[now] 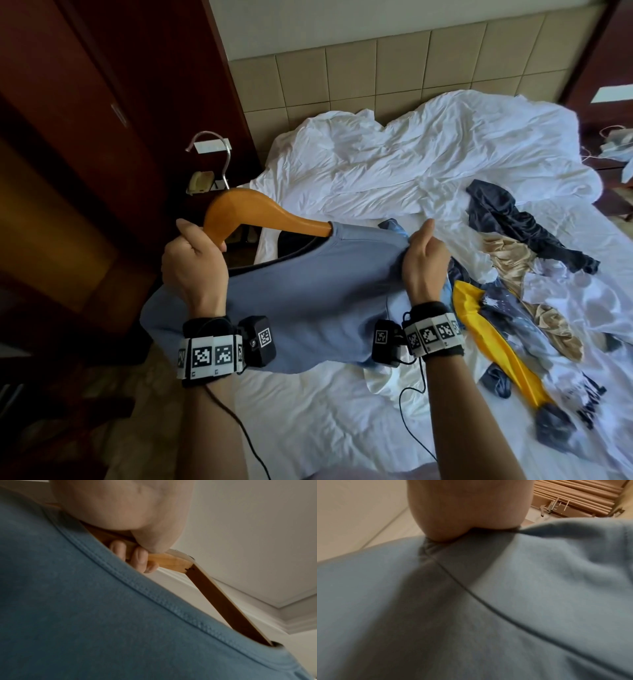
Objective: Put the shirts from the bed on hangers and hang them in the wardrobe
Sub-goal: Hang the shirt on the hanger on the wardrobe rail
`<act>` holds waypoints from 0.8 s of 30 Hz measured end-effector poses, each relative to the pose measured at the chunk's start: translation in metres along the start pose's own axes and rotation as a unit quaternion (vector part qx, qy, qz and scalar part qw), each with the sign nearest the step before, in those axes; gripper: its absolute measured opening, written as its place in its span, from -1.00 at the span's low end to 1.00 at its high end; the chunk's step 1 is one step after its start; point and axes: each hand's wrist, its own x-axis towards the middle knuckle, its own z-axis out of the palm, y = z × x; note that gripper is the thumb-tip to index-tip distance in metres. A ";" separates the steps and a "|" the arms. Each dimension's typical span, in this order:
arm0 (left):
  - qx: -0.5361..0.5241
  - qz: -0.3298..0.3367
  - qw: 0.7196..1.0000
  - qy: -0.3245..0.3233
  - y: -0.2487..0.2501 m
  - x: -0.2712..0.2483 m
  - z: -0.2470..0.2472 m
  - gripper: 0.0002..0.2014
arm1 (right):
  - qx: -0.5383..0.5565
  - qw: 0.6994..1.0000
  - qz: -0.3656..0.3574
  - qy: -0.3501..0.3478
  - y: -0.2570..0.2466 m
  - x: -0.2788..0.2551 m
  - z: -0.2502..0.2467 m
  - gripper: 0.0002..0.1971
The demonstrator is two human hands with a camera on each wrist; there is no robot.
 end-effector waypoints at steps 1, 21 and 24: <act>0.002 0.005 1.000 -0.001 0.002 -0.001 0.001 -0.34 | -0.018 1.000 0.001 -0.018 -0.001 -0.002 0.001 -0.40; 0.040 0.167 0.968 -0.181 0.020 -0.048 0.044 -0.31 | 0.153 0.946 -0.175 -0.227 -0.105 -0.064 0.014 -0.74; 0.044 0.164 0.968 -0.187 0.016 -0.042 0.042 -0.32 | 0.161 0.947 -0.172 -0.219 -0.103 -0.063 0.008 -0.75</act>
